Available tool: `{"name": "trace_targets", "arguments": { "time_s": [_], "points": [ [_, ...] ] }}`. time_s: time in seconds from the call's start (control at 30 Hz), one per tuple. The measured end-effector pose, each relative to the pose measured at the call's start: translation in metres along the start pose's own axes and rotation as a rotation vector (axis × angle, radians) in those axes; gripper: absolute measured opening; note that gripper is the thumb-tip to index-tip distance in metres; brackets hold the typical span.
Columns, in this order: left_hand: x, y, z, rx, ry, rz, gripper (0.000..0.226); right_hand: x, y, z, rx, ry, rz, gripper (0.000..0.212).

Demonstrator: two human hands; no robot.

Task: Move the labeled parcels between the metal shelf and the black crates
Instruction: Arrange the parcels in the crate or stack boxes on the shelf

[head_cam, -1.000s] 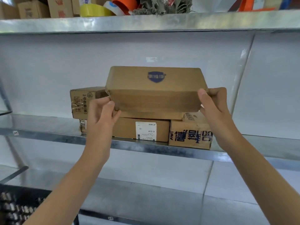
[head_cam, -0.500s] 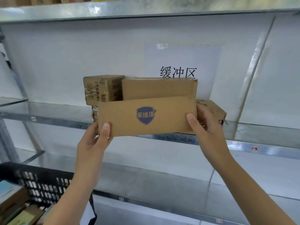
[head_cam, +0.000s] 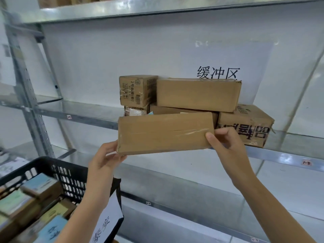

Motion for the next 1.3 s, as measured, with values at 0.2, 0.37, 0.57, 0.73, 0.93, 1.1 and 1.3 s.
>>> {"name": "trace_targets", "arguments": {
  "time_s": [0.2,0.37,0.57,0.73,0.93,1.1,1.3],
  "points": [
    [0.031,0.021,-0.004,-0.054,0.186,-0.116,0.030,-0.031,-0.031,-0.019,0.180,-0.114,-0.071,0.049],
    [0.035,0.031,-0.003,-0.081,0.243,-0.142,0.025,-0.040,-0.053,-0.024,0.234,-0.159,-0.021,0.044],
    [0.049,0.044,-0.005,-0.090,0.296,-0.145,0.036,-0.049,-0.074,-0.032,0.198,-0.185,0.029,0.045],
    [0.068,0.073,-0.022,-0.216,0.313,-0.183,0.059,-0.068,-0.107,-0.045,0.252,-0.241,0.061,0.050],
    [0.065,0.130,-0.037,-0.410,0.303,-0.218,0.054,-0.082,-0.182,-0.053,0.407,-0.409,0.240,0.070],
    [0.061,0.183,-0.056,-0.582,0.279,-0.200,0.047,-0.078,-0.261,-0.072,0.640,-0.513,0.349,0.075],
    [0.060,0.249,-0.087,-0.712,0.284,-0.153,0.059,-0.051,-0.354,-0.103,0.936,-0.590,0.466,0.061]
  ]
}}
Point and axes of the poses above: each hand's wrist, its own z-axis towards the middle knuckle, its own y-axis out of the back of the hand, x = y × z, the point moved 8 cm from there along z, towards the middle knuckle, and after that the axes turned 9 degrees about y, right-handed, at the moved point
